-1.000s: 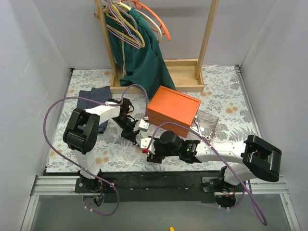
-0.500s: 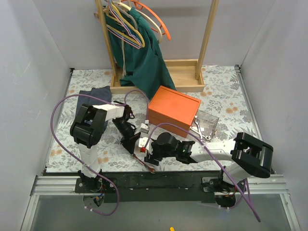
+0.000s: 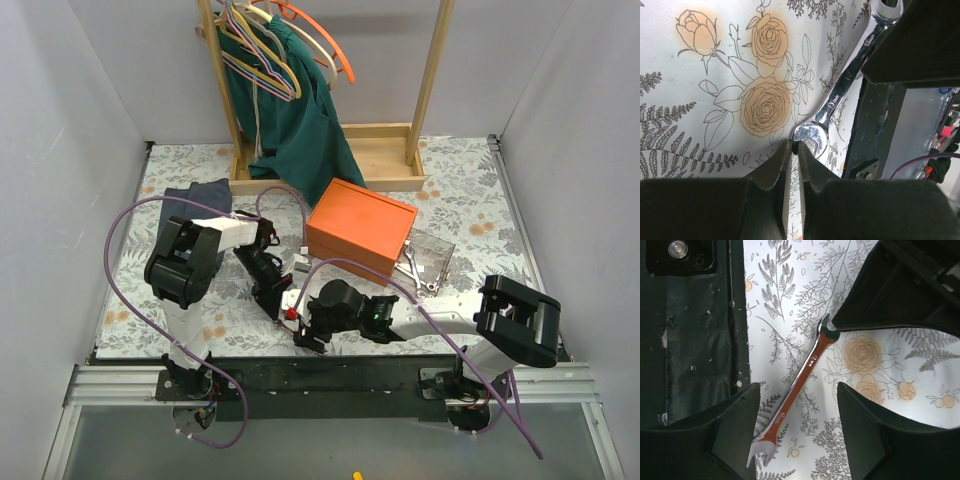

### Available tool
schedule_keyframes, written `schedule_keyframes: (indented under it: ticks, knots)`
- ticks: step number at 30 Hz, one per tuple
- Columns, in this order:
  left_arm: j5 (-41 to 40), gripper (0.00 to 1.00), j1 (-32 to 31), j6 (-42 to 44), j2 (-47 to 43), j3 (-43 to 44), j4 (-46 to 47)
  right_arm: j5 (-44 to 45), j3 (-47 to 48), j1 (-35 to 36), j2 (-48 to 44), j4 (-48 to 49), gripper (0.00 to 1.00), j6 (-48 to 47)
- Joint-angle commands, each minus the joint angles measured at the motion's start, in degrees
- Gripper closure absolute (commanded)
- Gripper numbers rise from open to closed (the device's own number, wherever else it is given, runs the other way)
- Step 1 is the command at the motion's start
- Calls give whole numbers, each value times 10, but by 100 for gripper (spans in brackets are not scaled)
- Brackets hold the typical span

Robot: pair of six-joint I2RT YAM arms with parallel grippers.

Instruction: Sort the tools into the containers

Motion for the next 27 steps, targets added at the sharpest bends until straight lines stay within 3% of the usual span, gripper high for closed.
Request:
schedule_keyframes:
  ticks: [1, 11, 18, 20, 21, 22, 23, 24, 27]
  knots:
    - [-12, 100, 2, -22, -7, 9, 70, 4, 22, 8, 21, 14, 29, 28]
    - [20, 100, 2, -32, -10, 17, 34, 59, 7, 8, 64, 31, 37, 73]
    - [30, 100, 7, -31, -20, 8, 12, 33, 0, 3, 79, 26, 43, 68]
    - [34, 100, 7, -34, -22, 7, 13, 17, 1, -2, 84, 25, 54, 66]
    - [36, 100, 7, -38, -23, 8, 13, 12, 3, -4, 86, 23, 67, 69]
    - [36, 100, 7, -41, -24, 7, 13, 15, 4, -6, 89, 22, 89, 69]
    - [37, 100, 8, -45, -25, 7, 13, 25, 3, -8, 90, 23, 98, 71]
    - [39, 98, 8, -51, -27, 7, 12, 28, 2, -11, 91, 26, 99, 71]
    - [41, 76, 12, -71, -50, 1, 31, 34, 4, -14, 91, 27, 99, 58]
